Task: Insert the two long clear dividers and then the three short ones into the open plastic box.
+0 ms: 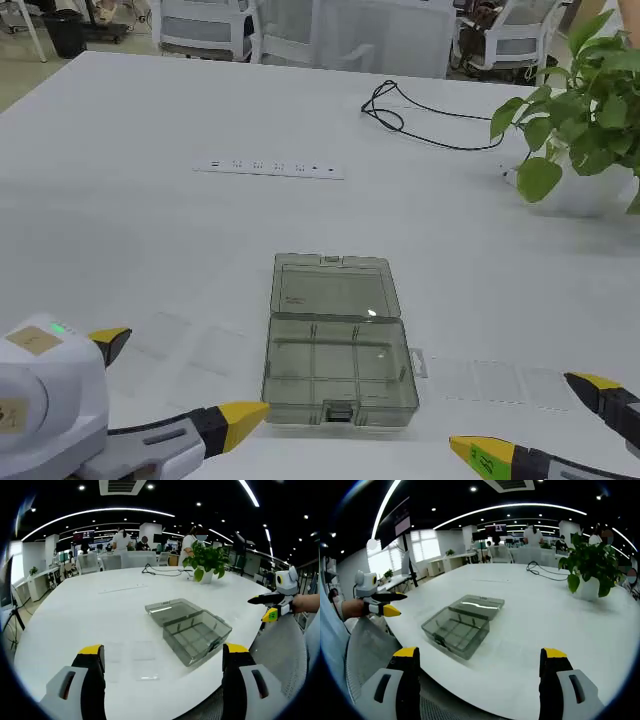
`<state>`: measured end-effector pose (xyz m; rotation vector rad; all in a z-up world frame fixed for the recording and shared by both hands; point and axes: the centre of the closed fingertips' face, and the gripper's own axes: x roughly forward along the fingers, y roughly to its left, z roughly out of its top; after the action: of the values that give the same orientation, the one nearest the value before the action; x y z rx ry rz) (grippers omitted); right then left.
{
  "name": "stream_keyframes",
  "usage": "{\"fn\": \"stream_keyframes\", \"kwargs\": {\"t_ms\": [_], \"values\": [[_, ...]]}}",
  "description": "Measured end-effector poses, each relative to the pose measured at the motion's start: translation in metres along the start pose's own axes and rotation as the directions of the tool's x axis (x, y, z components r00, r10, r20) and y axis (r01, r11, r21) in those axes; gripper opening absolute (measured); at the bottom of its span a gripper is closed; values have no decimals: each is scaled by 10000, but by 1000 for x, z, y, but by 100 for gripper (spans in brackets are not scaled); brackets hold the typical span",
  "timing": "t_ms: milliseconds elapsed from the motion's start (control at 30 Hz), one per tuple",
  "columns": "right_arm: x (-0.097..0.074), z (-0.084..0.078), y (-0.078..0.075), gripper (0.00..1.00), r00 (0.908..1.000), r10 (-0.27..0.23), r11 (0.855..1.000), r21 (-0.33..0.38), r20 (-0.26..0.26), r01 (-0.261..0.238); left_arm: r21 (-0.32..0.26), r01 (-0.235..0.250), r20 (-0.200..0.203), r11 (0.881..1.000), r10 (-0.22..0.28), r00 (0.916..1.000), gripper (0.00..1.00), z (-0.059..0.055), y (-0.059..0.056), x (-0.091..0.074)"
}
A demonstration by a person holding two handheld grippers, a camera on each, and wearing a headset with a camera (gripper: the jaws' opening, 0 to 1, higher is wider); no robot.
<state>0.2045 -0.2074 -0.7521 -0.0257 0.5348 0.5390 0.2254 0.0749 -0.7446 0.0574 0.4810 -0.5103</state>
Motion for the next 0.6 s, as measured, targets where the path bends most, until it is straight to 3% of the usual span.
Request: {"fn": "stream_keyframes", "kwargs": {"t_ms": [600], "values": [[-1,-1,4,100,9998,192,9998,-74,-79,-193,216,-15,-70,9998,16,10000,100,0,-3,0]]}}
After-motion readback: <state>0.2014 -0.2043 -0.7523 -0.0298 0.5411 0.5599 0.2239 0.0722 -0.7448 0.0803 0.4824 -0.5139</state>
